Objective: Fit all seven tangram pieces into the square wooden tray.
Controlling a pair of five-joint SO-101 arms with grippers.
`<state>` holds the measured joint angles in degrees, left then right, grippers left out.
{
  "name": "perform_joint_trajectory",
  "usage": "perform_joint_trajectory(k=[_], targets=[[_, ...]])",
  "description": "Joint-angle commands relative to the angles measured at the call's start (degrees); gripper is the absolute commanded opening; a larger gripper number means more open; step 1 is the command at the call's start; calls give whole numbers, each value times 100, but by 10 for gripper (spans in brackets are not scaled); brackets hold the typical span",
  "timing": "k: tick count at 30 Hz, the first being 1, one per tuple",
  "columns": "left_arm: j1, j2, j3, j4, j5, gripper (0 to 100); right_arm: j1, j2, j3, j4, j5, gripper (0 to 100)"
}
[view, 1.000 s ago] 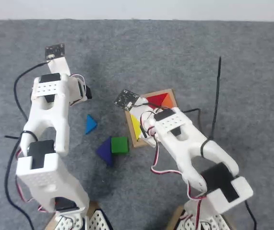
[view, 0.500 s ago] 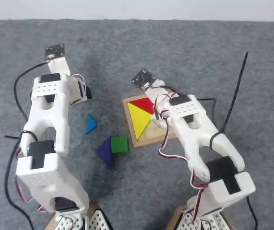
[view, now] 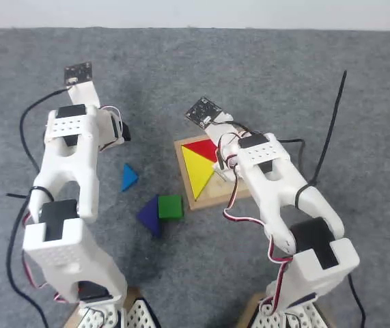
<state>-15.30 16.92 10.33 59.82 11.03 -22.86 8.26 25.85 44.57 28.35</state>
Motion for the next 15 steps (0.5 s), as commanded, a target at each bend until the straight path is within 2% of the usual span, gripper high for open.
perform_joint_trajectory(k=[1, 10, 15], targets=[[26, -70, -127, 0, 18, 239, 13, -321, -18, -40, -62, 23], [26, -70, -127, 0, 18, 239, -57, -1086, 492, -84, -123, 23], [26, -70, -127, 18, 18, 239, -22, -602, 422, -198, -114, 23]])
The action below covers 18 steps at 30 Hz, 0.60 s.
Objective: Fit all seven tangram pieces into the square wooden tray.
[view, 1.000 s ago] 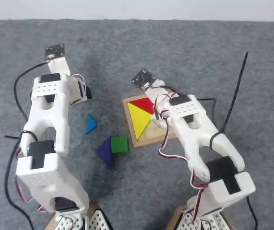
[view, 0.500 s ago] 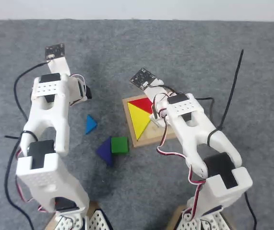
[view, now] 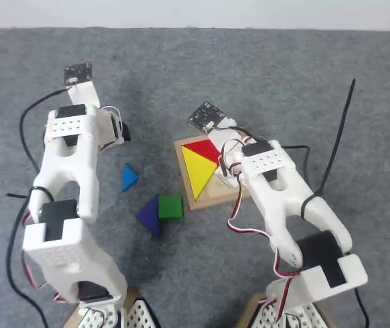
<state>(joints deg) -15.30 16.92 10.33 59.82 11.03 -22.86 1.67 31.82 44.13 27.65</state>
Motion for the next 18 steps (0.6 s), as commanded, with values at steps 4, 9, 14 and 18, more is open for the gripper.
perform_joint_trajectory(k=[4, 9, 14, 18], targets=[[26, -70, -127, 26, 18, 239, 127, 796, -730, -119, -44, 22], [26, -70, -127, 26, 18, 239, 479, 1182, -1266, -110, -44, 21], [26, -70, -127, 26, 18, 239, 699, 1191, -1530, -110, -62, 21], [35, -70, -127, 26, 18, 239, 708, 945, -1512, -101, -290, 22]])
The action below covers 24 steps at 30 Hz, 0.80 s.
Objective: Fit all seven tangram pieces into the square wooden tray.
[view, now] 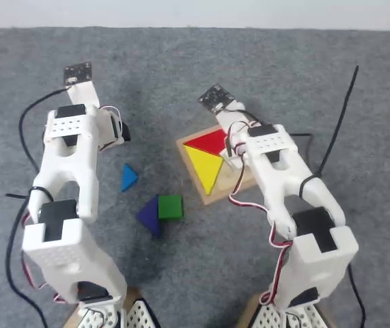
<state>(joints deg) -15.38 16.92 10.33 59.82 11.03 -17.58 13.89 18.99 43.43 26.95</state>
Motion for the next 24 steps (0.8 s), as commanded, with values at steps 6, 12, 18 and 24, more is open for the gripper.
perform_joint_trajectory(k=[6, 12, 18, 24], targets=[[44, -70, -127, 26, 18, 239, 154, -2105, 545, 136, -607, 24], [35, -79, -127, 35, 18, 239, 892, -2536, 1389, -602, -545, 24], [44, -70, -48, 9, 18, 239, 1262, -541, 149, -356, 18, 24], [44, -70, -48, 0, 18, 239, 1226, 1297, -1873, 769, 35, 23]])
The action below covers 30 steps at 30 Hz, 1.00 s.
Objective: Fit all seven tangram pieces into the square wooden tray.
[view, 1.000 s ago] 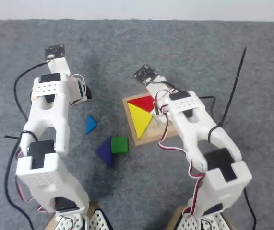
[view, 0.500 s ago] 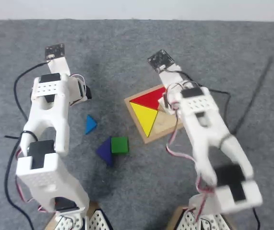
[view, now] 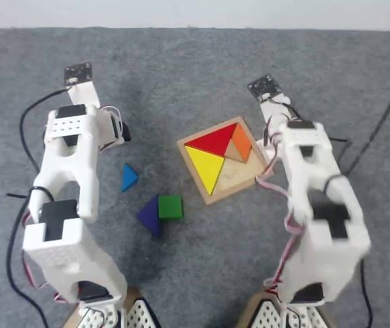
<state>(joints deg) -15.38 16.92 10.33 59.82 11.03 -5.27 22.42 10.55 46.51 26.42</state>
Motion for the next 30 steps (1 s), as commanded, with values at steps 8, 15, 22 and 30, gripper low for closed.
perform_joint_trajectory(k=[8, 15, 22, 30], targets=[[44, -70, -48, 0, 18, 239, -171, 321, -800, 690, 378, 22], [44, -70, -48, 0, 18, 239, -673, -444, 299, 690, 756, 22], [44, -70, -48, 0, 18, 239, -1341, -1727, 1653, 637, 712, 22], [-114, -193, -215, 246, -299, 239, -1059, -3424, 2470, 681, -457, 22]])
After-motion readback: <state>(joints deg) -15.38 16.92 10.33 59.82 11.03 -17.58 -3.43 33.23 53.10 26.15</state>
